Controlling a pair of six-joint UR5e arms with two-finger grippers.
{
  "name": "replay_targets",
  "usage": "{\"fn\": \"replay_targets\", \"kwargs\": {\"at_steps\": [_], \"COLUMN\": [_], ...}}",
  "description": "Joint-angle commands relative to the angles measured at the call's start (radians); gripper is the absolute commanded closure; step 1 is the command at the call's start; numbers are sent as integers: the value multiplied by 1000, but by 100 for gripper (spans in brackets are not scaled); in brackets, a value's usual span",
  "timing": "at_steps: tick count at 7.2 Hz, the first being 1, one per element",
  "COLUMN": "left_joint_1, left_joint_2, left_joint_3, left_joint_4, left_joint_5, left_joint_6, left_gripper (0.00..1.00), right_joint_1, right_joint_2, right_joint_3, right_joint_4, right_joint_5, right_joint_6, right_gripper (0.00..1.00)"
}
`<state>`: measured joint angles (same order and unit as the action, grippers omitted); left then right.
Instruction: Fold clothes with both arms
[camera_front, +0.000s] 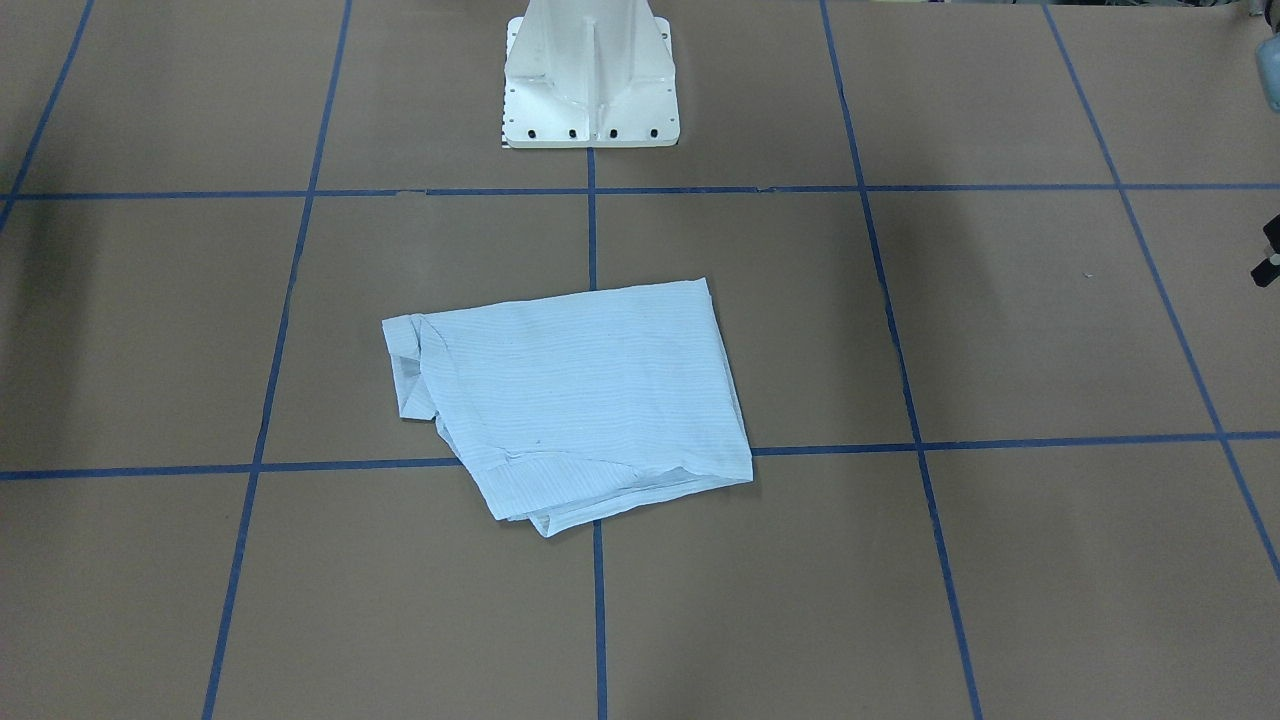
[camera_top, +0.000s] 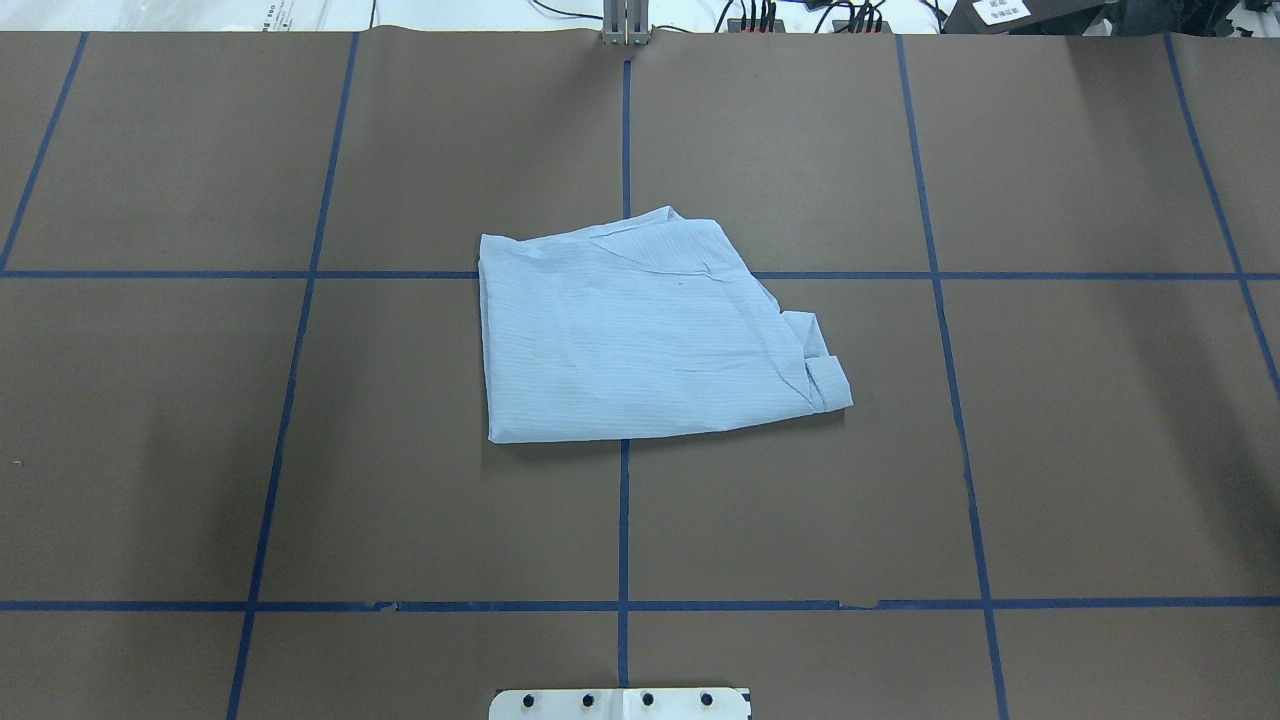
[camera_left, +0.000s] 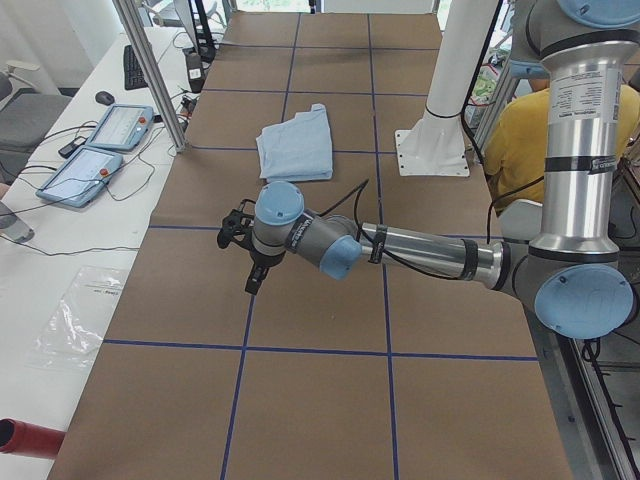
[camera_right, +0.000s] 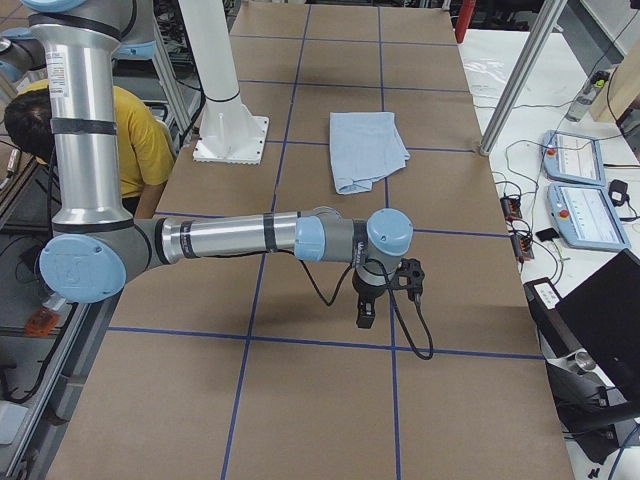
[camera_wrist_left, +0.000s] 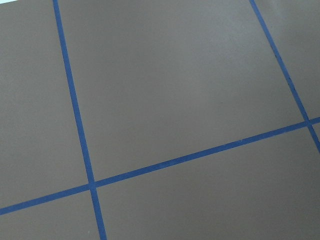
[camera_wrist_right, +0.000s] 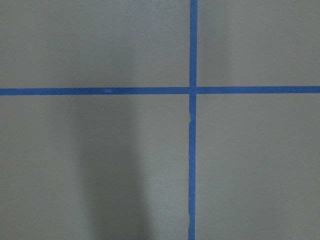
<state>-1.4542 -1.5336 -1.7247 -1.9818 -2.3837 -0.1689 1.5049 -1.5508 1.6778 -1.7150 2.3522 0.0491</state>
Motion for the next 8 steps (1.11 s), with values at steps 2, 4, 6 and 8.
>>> {"fn": "replay_targets", "kwargs": {"at_steps": [2, 4, 6, 8], "left_joint_1": [0, 0, -12, -51], "left_joint_2": [0, -8, -2, 1], "left_joint_3": [23, 16, 16, 1], "left_joint_4": [1, 7, 21, 86], "left_joint_5": [0, 6, 8, 6], "left_joint_6": [8, 6, 6, 6], "left_gripper": [0, 0, 0, 0], "right_joint_1": [0, 0, 1, 3], "right_joint_2": [1, -5, -9, -14], "right_joint_3": [-3, 5, 7, 8], "right_joint_4": [0, 0, 2, 2], "right_joint_5": [1, 16, 19, 18], "right_joint_6": [0, -5, -8, -11], "right_gripper": [0, 0, 0, 0]}}
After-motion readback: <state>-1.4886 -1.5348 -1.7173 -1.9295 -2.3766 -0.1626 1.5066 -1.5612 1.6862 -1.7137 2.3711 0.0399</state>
